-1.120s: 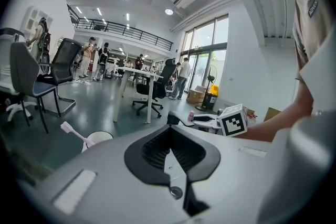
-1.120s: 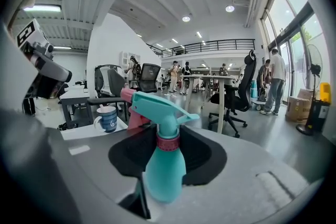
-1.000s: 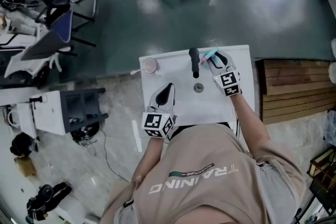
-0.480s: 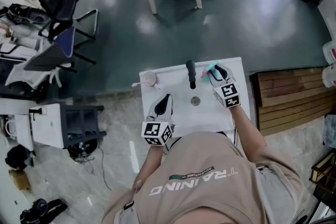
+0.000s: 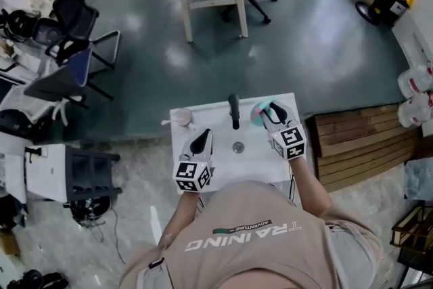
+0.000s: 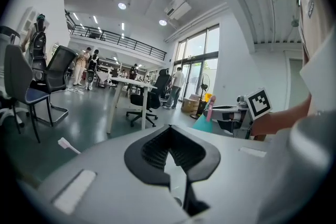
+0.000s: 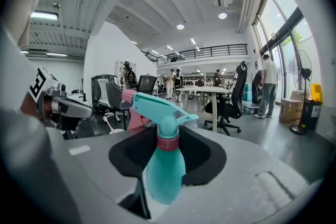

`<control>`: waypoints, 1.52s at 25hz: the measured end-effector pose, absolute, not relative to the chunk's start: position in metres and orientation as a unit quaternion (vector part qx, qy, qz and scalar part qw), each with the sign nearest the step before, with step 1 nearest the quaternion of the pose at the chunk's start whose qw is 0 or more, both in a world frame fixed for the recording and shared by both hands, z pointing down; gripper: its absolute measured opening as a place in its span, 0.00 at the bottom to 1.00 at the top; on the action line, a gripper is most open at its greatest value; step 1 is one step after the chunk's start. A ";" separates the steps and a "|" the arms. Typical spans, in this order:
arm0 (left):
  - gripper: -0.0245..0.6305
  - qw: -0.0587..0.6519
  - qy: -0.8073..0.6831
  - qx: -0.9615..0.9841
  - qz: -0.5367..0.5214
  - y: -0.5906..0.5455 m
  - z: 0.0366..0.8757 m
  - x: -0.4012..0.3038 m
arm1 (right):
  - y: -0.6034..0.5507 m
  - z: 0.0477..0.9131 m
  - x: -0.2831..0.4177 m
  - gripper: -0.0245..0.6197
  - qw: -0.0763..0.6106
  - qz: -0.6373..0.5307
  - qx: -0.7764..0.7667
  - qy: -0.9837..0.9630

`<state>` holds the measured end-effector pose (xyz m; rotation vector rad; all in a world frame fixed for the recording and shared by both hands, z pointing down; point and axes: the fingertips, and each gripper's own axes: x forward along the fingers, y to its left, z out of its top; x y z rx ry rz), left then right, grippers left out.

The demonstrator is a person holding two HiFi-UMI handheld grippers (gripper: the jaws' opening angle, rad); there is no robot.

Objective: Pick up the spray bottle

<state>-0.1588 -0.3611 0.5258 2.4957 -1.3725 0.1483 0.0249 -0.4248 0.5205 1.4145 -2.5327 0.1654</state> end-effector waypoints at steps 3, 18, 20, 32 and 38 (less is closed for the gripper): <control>0.06 0.136 -0.466 0.873 0.048 -0.365 0.519 -0.152 | -0.414 0.508 0.023 0.24 0.102 0.061 0.481 -0.869; 0.06 0.106 -0.434 0.894 0.040 -0.368 0.494 -0.137 | -0.384 0.464 0.004 0.24 0.089 0.025 0.465 -0.880; 0.06 0.104 -0.434 0.894 0.041 -0.368 0.491 -0.138 | -0.383 0.459 0.002 0.24 0.084 0.021 0.463 -0.882; 0.06 0.096 -0.447 0.889 0.044 -0.362 0.480 -0.144 | -0.371 0.447 0.003 0.24 0.082 0.010 0.453 -0.888; 0.06 0.097 -0.449 0.887 0.045 -0.359 0.480 -0.141 | -0.370 0.445 0.004 0.24 0.079 0.009 0.450 -0.889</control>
